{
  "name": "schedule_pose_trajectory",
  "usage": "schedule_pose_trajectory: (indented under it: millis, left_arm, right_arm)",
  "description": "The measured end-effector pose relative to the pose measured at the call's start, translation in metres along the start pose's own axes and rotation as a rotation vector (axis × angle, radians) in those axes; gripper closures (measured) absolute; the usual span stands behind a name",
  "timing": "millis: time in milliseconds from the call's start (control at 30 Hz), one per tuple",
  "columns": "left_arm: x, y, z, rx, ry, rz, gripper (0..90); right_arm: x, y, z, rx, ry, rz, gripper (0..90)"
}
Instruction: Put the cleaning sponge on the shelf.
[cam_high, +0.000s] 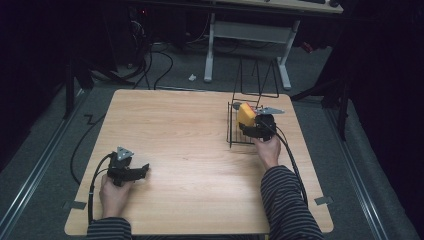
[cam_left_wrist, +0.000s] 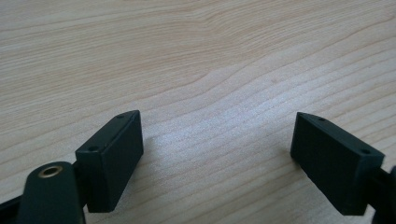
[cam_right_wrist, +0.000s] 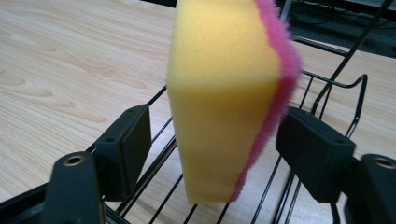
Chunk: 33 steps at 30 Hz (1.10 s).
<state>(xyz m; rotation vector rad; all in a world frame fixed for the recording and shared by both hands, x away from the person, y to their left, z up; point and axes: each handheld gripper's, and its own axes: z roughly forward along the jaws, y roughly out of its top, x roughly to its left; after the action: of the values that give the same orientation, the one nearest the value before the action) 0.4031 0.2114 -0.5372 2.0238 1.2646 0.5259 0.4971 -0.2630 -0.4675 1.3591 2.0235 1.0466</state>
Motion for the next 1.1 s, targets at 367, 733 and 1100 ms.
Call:
schedule_pose_trajectory:
  millis: [367, 733, 1100]
  left_arm:
    - [0.0, 0.0, 0.0, 0.0, 0.0, 0.0, 17.6]
    - [0.0, 0.0, 0.0, 0.0, 0.0, 0.0, 17.6]
    - [0.0, 0.0, 0.0, 0.0, 0.0, 0.0, 17.6]
  right_arm:
    - [-0.003, 0.002, -0.021, -0.014, 0.009, 0.01, 19.1]
    - [-0.006, -0.003, -0.042, -0.042, -0.001, 0.018, 19.5]
    - [-0.006, -0.005, -0.066, -0.098, 0.003, 0.027, 23.3]
